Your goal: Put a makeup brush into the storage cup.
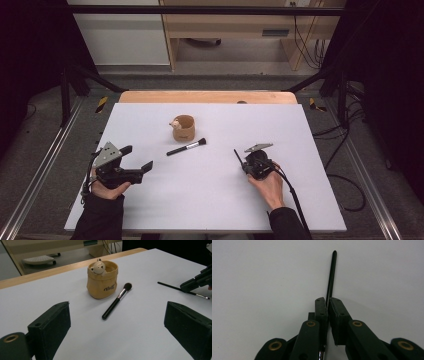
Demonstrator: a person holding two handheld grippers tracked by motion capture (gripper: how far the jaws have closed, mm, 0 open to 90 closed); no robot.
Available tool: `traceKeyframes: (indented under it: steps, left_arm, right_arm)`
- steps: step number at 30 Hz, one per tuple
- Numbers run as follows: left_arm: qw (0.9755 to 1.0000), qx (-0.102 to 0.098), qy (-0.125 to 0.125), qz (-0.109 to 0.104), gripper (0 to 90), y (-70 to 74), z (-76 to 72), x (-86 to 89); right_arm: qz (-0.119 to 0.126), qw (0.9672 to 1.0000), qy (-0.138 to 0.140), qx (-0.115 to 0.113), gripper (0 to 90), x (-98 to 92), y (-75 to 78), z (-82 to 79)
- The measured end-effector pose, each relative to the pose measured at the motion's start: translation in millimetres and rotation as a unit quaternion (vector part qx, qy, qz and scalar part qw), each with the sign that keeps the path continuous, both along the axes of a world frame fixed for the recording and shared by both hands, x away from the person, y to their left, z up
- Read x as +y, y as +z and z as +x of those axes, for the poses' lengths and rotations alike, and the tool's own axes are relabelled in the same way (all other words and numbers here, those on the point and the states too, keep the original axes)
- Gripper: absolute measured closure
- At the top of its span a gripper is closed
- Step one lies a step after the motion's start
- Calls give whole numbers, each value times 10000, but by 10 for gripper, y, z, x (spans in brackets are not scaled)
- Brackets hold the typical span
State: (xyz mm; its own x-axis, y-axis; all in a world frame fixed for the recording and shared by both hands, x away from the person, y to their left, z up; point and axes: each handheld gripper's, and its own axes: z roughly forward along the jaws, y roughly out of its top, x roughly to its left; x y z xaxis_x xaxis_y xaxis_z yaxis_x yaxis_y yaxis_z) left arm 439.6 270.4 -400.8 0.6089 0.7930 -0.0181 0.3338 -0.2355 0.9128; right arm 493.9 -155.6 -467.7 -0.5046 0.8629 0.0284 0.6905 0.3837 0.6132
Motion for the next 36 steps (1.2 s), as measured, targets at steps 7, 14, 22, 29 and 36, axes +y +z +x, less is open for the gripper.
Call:
traceKeyframes:
  steps: [7,14,22,29,36]
  left_arm:
    - [10000,3,-4,4,62,-1,0,-1]
    - [10000,13,-9,0,62,-3,2,6]
    - [10000,23,-2,-51,64,1,3,29]
    - [10000,31,-62,-6,63,2,-3,-9]
    - [10000,42,-71,8,63,-3,-3,-13]
  right_arm:
    - [-79,9999,110,12,856,-50,9,5]
    - [-109,9999,75,-108,727,-51,23,1]
    - [-73,9996,84,-253,627,-110,225,-1]
    - [-526,9978,385,85,570,70,376,102]
    - [-849,9943,429,471,584,144,339,197]
